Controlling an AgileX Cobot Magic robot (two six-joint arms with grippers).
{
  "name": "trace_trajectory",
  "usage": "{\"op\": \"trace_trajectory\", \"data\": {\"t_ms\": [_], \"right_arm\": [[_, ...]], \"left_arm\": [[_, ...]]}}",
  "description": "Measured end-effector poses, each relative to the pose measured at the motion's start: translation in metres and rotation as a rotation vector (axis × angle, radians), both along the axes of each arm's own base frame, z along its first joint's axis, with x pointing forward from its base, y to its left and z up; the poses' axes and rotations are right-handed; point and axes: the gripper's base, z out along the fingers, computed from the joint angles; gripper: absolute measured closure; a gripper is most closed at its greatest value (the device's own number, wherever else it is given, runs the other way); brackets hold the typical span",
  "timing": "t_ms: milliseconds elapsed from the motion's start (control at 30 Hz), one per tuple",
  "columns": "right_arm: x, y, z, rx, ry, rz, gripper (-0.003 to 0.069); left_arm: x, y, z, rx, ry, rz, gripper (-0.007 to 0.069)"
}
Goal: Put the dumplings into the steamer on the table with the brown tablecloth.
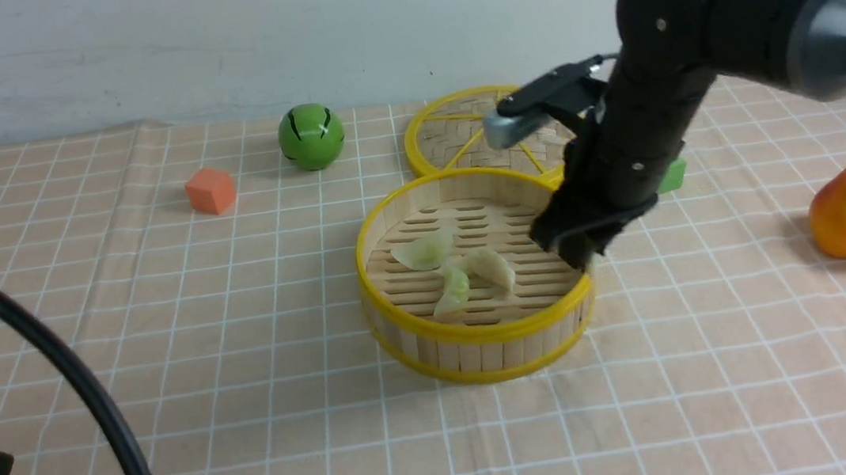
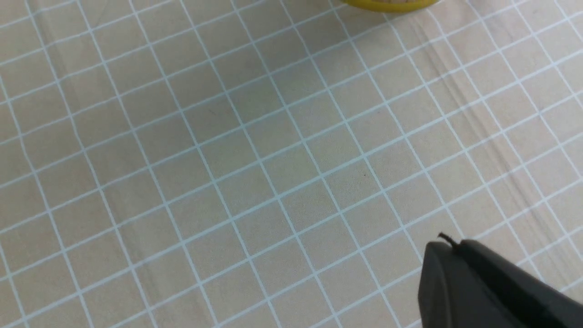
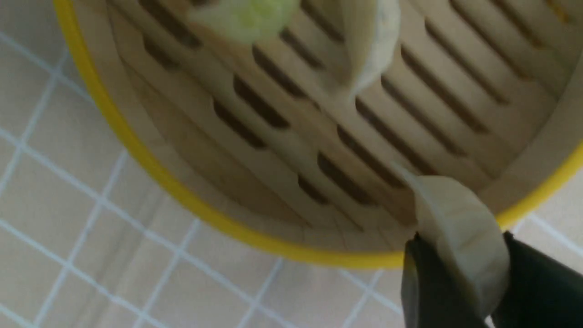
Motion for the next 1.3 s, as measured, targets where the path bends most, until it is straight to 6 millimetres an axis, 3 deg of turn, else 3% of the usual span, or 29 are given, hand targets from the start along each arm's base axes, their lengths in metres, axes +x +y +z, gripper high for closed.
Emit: {"op": "trace_trajectory", "data": {"t_ms": [67,367,467,600,733,833,900,933,1033,1100,1267,1300], "right_arm": [[0.006,0.003,-0.003,0.016,-0.02,-0.025,0.0471],[0.045,0.017,-0.06,0.018,-0.03,-0.1,0.0471],[0.049,0.018,-0.065,0.023,-0.025,-0.117,0.0432],[0.051,0.019,-0.057,0.033,-0.016,-0.15,0.0271],[0.046,0.017,-0.031,0.017,0.02,-0.148,0.0194],[0.033,0.013,0.008,0.028,0.017,-0.13,0.0208],[0.016,0.011,0.045,0.084,0.001,-0.094,0.0256],[0.014,0.011,0.049,0.089,-0.005,-0.083,0.0261],[-0.024,0.012,0.111,0.205,-0.092,0.043,0.0394],[-0.052,0.014,0.136,0.238,-0.128,0.112,0.0493],[-0.097,0.012,0.155,0.236,-0.152,0.198,0.065],[-0.117,0.009,0.158,0.248,-0.17,0.216,0.0674]], "left_arm": [[0.0,0.0,0.0,0.0,0.0,0.0,0.0613],[0.0,0.0,0.0,0.0,0.0,0.0,0.0607],[0.0,0.0,0.0,0.001,0.001,0.0,0.0607],[0.0,0.0,0.0,0.0,-0.002,0.0,0.0607],[-0.008,0.006,0.001,-0.025,-0.035,-0.002,0.0605],[-0.022,0.016,-0.007,-0.077,-0.104,-0.008,0.0603],[-0.034,0.024,-0.02,-0.126,-0.162,-0.017,0.0603],[-0.035,0.025,-0.022,-0.131,-0.169,-0.017,0.0603],[-0.052,0.034,-0.058,-0.222,-0.265,-0.03,0.0603],[-0.059,0.039,-0.076,-0.295,-0.346,-0.033,0.0603],[-0.065,0.043,-0.097,-0.378,-0.453,-0.041,0.0601],[-0.067,0.044,-0.103,-0.405,-0.49,-0.043,0.0598]]}}
